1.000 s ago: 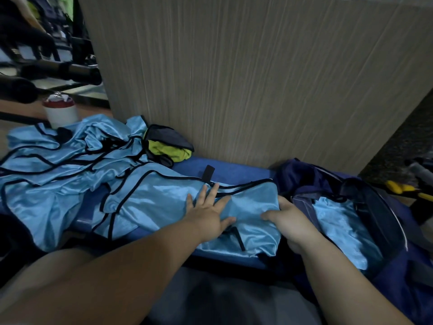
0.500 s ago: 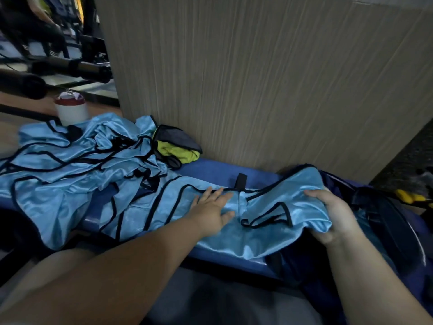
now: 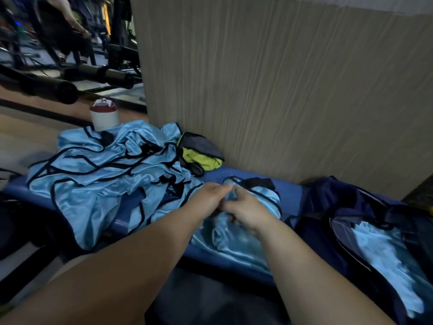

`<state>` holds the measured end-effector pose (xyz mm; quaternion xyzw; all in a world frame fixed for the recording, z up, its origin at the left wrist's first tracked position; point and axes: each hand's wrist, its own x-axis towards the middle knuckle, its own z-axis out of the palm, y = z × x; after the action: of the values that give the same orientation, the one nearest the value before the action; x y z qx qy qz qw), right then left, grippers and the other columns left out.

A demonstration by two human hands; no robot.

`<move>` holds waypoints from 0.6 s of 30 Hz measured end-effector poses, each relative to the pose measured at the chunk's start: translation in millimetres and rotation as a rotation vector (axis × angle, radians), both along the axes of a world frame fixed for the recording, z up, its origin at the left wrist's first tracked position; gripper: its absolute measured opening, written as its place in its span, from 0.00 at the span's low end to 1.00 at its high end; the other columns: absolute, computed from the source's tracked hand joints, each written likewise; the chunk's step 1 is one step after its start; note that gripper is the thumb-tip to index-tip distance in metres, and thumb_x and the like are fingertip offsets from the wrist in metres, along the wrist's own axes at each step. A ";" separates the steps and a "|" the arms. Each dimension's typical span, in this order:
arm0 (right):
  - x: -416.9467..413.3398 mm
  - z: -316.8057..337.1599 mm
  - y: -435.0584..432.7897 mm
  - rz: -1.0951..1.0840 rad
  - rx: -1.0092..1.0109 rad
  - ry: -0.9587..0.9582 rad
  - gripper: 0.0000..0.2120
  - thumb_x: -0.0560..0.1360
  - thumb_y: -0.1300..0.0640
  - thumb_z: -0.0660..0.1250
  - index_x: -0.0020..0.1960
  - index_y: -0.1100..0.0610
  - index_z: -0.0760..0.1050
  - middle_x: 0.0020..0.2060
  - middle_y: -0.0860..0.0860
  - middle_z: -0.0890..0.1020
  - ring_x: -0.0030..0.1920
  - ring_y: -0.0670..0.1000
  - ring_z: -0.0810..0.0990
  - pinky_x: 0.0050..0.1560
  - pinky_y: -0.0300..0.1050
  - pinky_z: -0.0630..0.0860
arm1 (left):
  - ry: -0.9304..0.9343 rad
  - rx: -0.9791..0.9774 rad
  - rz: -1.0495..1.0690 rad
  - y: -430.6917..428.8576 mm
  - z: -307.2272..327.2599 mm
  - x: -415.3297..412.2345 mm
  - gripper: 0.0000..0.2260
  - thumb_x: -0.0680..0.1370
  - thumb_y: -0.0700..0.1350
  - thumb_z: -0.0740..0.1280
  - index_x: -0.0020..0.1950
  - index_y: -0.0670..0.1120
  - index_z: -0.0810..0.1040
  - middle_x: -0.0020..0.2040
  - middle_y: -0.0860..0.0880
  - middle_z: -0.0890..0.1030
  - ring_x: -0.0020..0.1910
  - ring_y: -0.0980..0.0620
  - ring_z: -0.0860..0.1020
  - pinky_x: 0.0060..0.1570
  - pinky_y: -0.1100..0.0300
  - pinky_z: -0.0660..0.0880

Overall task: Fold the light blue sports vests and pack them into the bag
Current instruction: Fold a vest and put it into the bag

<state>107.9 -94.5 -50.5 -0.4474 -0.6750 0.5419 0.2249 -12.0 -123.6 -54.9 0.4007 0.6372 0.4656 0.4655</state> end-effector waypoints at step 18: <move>24.8 -56.5 -10.3 0.234 0.698 -0.921 0.42 0.70 0.24 0.38 0.80 0.42 0.44 0.80 0.47 0.42 0.78 0.52 0.32 0.74 0.60 0.29 | 1.120 -0.005 0.143 -20.3 -34.5 -36.2 0.28 0.75 0.40 0.60 0.75 0.52 0.58 0.69 0.47 0.66 0.62 0.44 0.70 0.58 0.51 0.70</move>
<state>132.7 -104.8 -106.9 -0.4586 -0.8865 0.0586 -0.0188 -48.2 -143.9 -89.4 0.5412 0.8137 0.2107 0.0243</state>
